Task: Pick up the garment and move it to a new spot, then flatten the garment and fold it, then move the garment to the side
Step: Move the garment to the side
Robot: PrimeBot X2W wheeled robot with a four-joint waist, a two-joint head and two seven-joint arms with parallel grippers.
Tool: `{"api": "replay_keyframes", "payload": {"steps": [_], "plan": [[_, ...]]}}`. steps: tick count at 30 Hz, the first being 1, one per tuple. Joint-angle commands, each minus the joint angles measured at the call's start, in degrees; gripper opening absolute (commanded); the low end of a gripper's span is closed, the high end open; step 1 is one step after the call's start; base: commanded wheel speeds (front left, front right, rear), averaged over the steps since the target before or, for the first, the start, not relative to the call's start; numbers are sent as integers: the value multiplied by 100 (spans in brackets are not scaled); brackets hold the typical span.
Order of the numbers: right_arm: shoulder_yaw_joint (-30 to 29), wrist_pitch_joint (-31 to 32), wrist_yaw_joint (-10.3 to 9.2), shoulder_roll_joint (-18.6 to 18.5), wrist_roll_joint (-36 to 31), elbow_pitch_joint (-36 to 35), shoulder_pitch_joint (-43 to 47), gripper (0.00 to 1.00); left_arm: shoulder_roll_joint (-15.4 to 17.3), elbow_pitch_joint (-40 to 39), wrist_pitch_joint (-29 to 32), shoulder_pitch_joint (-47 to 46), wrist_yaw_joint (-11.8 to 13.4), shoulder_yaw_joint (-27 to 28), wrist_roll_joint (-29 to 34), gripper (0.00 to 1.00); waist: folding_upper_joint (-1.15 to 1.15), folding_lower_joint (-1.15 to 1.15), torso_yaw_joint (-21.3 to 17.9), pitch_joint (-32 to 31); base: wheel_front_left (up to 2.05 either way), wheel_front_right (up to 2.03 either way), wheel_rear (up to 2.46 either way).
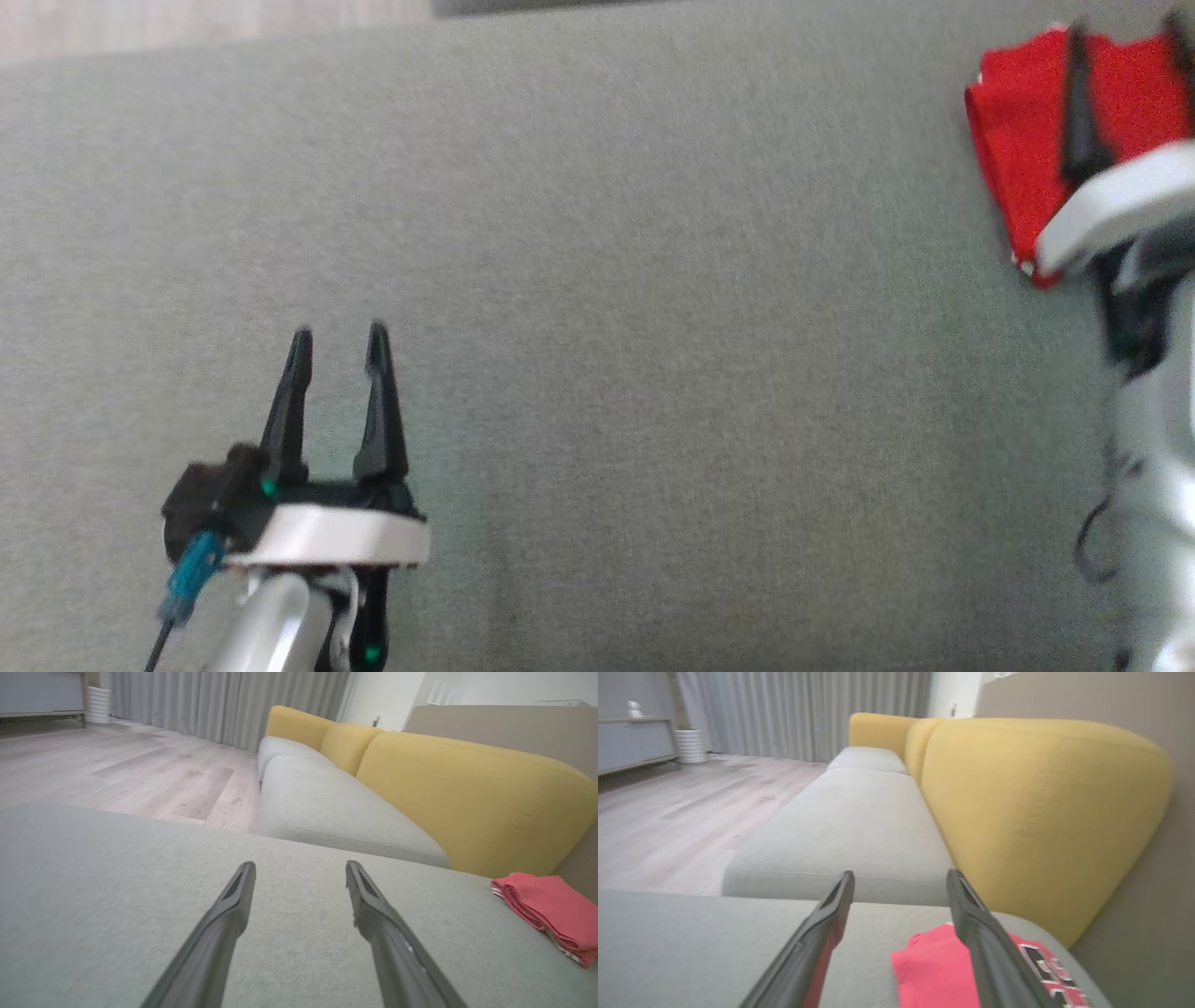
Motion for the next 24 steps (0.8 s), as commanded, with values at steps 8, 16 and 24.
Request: {"api": "replay_keyframes", "payload": {"steps": [8, 16, 24], "plan": [[125, -400, -4, 677, 14, -877, 1519, 100, 58, 175, -107, 552, 109, 468, -65, 100, 0, 1, 564, -964, 0, 0, 0], [424, -761, -4, 762, 563, -1363, 2997, 100, 8, 388, -115, 911, 121, 390, 22, 100, 0, 1, 779, -1305, 0, 0, 0], [706, -1097, -4, 763, 842, -1648, 3851, 100, -40, 493, -118, 1127, 20, 255, 65, 100, 0, 1, 824, -1409, 0, 0, 0]]}}
